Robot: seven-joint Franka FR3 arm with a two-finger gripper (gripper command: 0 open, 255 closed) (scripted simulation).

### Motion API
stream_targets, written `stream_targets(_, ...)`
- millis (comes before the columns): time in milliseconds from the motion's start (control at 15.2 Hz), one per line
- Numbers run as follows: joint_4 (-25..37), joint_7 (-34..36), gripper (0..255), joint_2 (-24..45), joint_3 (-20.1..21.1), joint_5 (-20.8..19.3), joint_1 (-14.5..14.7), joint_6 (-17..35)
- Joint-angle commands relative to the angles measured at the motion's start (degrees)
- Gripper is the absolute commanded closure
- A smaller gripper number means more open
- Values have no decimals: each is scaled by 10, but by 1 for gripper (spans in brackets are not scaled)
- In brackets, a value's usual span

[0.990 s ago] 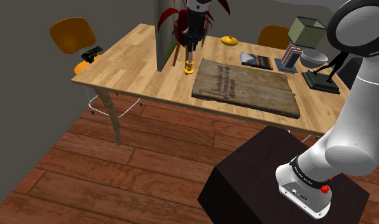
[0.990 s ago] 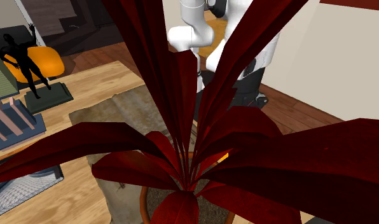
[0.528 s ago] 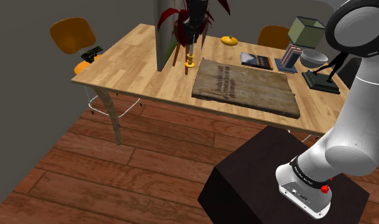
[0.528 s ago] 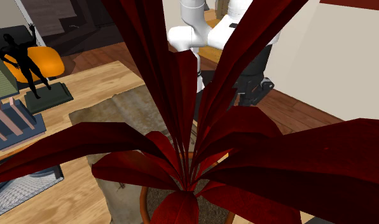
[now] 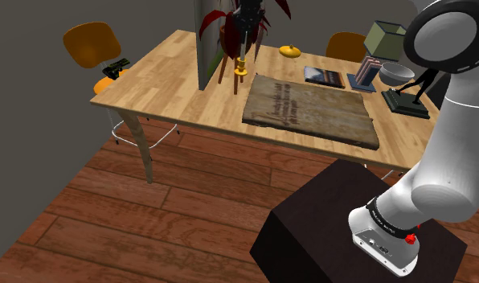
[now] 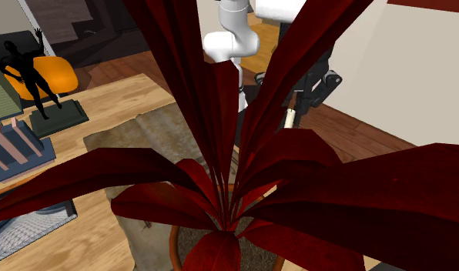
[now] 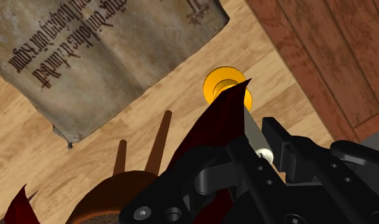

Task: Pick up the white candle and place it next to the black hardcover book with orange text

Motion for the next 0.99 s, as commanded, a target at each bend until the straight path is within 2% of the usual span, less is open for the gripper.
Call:
stream_targets(0, 31, -1, 255, 9, 0, -1, 1, -22)
stream_targets(198, 75, -1, 255, 23, 0, -3, 3, -52)
stream_targets(528, -70, -57, 255, -60, -14, 13, -46, 10)
stream_targets(924, -178, -129, 255, -122, -40, 26, -96, 58)
